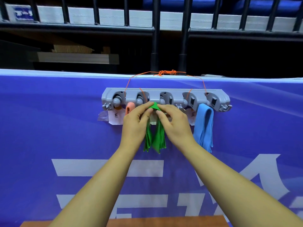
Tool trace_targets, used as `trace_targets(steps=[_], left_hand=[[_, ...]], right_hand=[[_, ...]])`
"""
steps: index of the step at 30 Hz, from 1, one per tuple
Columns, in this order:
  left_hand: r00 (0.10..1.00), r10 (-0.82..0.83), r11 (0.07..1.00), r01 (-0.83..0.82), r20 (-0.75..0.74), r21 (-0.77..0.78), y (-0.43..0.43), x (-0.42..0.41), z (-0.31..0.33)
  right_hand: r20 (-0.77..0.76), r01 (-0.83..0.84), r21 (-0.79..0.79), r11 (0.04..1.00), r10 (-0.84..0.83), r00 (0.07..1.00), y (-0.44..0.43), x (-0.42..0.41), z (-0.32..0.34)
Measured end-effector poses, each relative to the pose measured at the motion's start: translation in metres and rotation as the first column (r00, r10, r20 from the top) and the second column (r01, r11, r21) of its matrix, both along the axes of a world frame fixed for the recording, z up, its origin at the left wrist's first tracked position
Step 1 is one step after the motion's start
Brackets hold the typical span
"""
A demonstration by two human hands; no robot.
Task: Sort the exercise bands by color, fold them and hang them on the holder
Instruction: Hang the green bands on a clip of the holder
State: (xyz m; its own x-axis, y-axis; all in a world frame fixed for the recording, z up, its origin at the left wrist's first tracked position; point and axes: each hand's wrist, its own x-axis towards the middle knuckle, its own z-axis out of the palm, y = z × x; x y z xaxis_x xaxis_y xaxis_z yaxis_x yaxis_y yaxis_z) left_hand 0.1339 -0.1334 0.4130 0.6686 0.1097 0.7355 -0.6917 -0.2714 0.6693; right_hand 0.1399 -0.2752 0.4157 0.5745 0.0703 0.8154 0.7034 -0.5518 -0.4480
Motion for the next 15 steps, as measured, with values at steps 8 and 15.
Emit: trace_targets(steps=[8, 15], left_hand=[[0.999, 0.054, 0.996, -0.054, 0.004, -0.073, -0.006, 0.002, 0.002], [0.994, 0.078, 0.992, -0.085, 0.078, 0.093, -0.001, 0.008, -0.005]], right_hand=[[0.107, 0.045, 0.041, 0.998, -0.049, 0.993, 0.012, -0.001, 0.005], [0.017, 0.023, 0.096, 0.995, -0.025, 1.0, 0.011, -0.002, -0.002]])
